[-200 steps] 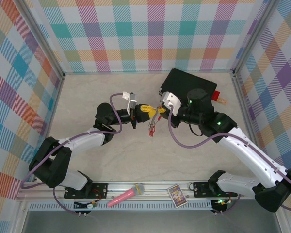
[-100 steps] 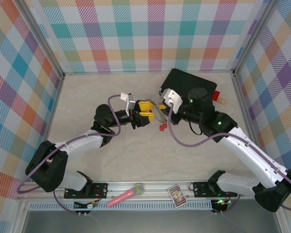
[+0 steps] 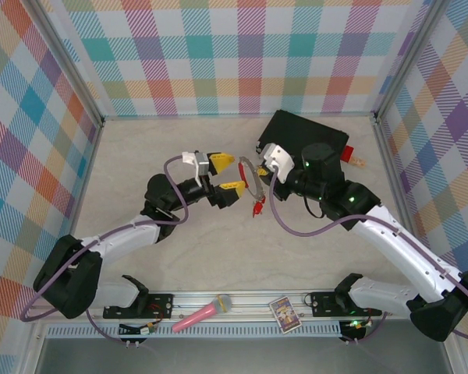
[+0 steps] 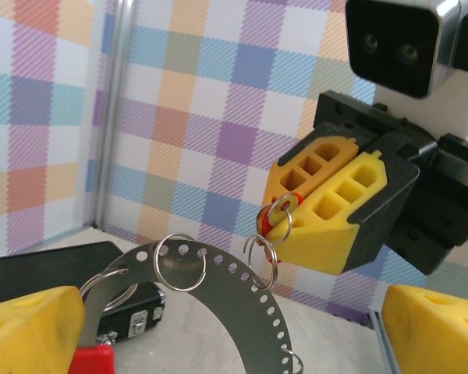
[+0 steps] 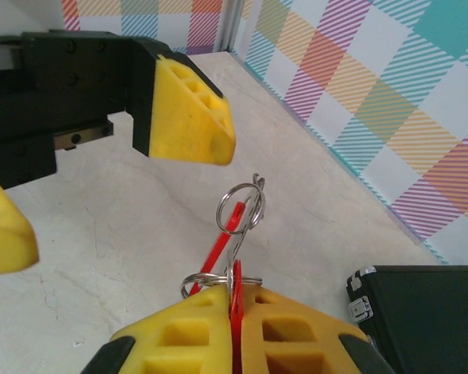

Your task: Put the keys on the keyring

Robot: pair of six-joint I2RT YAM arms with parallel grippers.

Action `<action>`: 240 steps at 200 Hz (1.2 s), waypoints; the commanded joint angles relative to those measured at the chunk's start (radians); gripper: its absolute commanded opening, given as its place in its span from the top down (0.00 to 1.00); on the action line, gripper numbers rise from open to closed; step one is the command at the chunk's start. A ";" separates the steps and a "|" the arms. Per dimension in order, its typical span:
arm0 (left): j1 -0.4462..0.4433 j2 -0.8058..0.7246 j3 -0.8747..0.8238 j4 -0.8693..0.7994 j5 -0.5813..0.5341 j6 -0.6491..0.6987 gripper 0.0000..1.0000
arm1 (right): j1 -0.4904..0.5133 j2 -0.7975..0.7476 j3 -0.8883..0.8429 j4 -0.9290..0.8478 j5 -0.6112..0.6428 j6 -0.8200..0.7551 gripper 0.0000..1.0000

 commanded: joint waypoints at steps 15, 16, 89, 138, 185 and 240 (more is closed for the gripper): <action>0.010 -0.090 -0.062 0.035 -0.168 0.043 0.00 | -0.012 0.076 -0.020 0.070 0.032 0.055 0.93; 0.010 -0.093 -0.064 0.035 -0.170 0.044 0.00 | -0.011 0.079 -0.021 0.072 0.032 0.057 0.93; 0.010 -0.268 -0.166 -0.021 -0.425 0.091 0.00 | -0.013 0.366 0.076 0.232 -0.032 0.127 0.93; 0.010 -0.381 -0.211 -0.083 -0.481 0.118 0.00 | -0.012 0.556 0.213 0.321 -0.086 0.255 0.92; 0.010 -0.482 -0.241 -0.135 -0.517 0.133 0.00 | -0.007 0.683 0.279 0.413 -0.133 0.401 0.92; 0.010 -0.567 -0.271 -0.172 -0.564 0.156 0.00 | 0.023 0.797 0.365 0.426 -0.125 0.469 0.93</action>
